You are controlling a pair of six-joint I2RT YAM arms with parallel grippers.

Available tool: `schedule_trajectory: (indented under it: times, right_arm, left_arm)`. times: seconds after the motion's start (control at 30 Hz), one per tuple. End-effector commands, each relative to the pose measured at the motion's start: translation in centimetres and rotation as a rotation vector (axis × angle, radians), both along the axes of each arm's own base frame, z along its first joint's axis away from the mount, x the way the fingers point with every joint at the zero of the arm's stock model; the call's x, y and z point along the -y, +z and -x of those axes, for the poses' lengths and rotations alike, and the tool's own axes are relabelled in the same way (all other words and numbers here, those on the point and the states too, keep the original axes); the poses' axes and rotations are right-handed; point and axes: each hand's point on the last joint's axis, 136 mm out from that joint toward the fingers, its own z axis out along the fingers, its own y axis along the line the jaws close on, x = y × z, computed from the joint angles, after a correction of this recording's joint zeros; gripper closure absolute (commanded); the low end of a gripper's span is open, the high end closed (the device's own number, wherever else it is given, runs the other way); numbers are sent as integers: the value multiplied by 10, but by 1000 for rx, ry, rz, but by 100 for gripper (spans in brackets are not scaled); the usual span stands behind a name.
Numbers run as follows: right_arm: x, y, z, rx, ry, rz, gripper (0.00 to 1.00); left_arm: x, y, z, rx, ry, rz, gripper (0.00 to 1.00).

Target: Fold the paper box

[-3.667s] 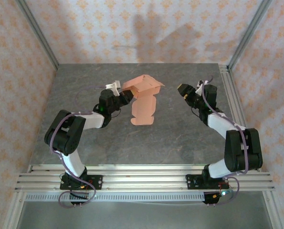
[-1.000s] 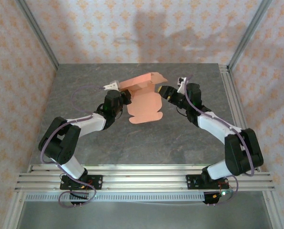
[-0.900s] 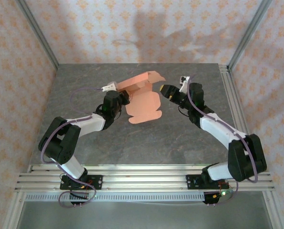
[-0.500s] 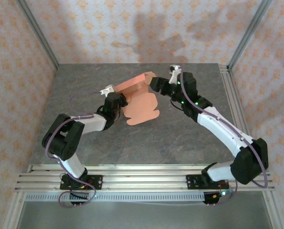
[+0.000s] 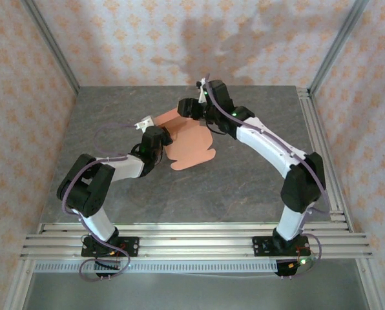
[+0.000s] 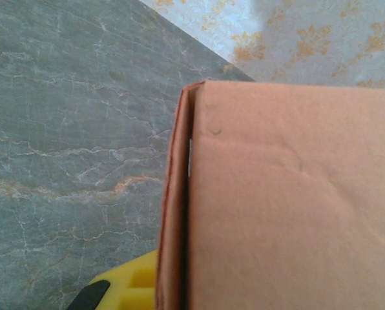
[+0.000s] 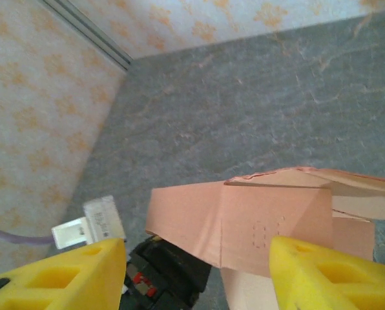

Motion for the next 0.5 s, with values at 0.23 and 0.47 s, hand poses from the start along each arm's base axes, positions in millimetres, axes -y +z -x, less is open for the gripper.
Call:
schedule_trajectory:
  times: [0.23,0.47]
  right_arm:
    - [-6,-14,-4,-66,24,45,52]
    - [-6,-13,-4,-60,23,46,70]
  left_arm:
    - [-7,4,-2,21,33,-15,100]
    - [-8,1,-1,11,33,-30,100]
